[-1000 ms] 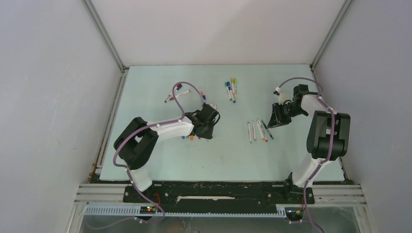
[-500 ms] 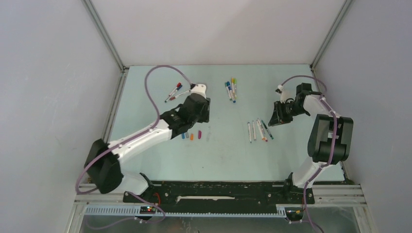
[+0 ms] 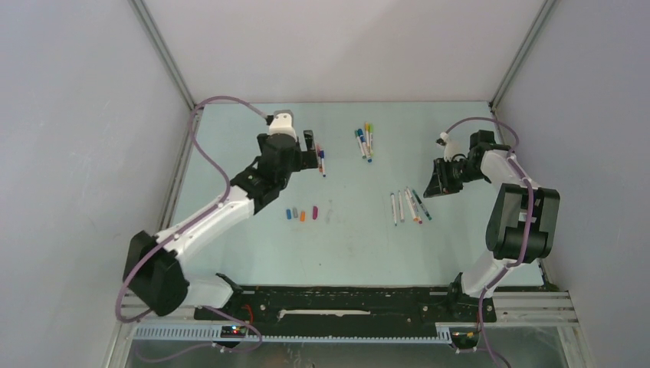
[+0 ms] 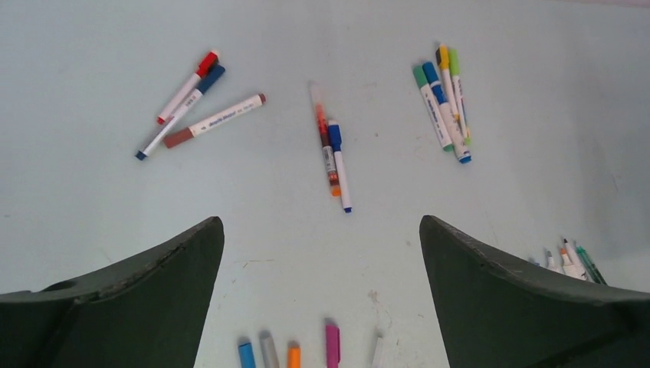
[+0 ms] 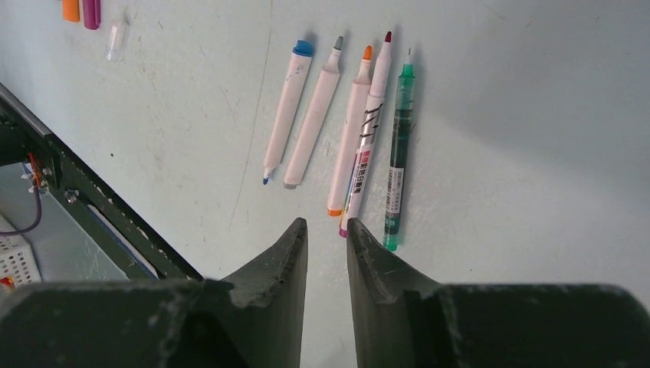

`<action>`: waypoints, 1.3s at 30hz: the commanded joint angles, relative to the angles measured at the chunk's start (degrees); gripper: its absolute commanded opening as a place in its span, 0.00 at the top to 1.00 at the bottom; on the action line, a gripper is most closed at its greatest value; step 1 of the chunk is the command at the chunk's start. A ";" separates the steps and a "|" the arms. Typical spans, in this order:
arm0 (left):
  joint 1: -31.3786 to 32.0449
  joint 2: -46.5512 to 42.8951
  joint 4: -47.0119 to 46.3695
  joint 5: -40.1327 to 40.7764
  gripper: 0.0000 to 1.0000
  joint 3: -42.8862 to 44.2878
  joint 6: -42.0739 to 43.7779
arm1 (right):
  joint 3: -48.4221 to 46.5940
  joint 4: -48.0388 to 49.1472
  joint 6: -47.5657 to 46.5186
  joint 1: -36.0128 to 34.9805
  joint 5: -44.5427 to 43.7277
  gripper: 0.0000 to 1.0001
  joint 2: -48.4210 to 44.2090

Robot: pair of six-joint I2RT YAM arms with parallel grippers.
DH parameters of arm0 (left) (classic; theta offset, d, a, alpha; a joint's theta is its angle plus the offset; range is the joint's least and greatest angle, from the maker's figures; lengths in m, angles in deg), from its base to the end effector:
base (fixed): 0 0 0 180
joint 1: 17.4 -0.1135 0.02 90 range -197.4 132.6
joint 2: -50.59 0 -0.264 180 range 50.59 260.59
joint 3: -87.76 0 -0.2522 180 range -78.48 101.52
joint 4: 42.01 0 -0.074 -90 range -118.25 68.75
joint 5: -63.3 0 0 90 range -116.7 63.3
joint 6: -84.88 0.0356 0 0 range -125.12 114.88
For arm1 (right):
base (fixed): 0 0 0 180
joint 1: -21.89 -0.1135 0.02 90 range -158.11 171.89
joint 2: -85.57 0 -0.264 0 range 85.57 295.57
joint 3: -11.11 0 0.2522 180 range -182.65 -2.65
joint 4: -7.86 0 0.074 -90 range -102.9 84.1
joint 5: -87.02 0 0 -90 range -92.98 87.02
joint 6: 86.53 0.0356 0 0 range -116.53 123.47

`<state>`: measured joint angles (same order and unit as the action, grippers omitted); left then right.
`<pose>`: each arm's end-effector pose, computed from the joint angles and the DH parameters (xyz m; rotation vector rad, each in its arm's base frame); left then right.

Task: Open the pen caps
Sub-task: Move the pen to the center of the board.

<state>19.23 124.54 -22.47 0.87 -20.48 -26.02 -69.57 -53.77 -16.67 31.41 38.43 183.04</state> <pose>0.2482 -0.1640 0.3185 -0.0526 1.9100 -0.2095 0.3155 -0.0290 0.2038 -0.3435 2.6074 0.8920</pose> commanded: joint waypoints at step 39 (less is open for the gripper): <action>-13.72 63.69 41.95 -26.99 0.60 66.70 -2.36 | -1.99 -0.19 -2.09 1.20 1.66 0.72 -2.95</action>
<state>5.81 187.75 18.64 -23.76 42.44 -29.04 -69.57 -53.99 -17.96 32.26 38.87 182.49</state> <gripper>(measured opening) 0.412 0.280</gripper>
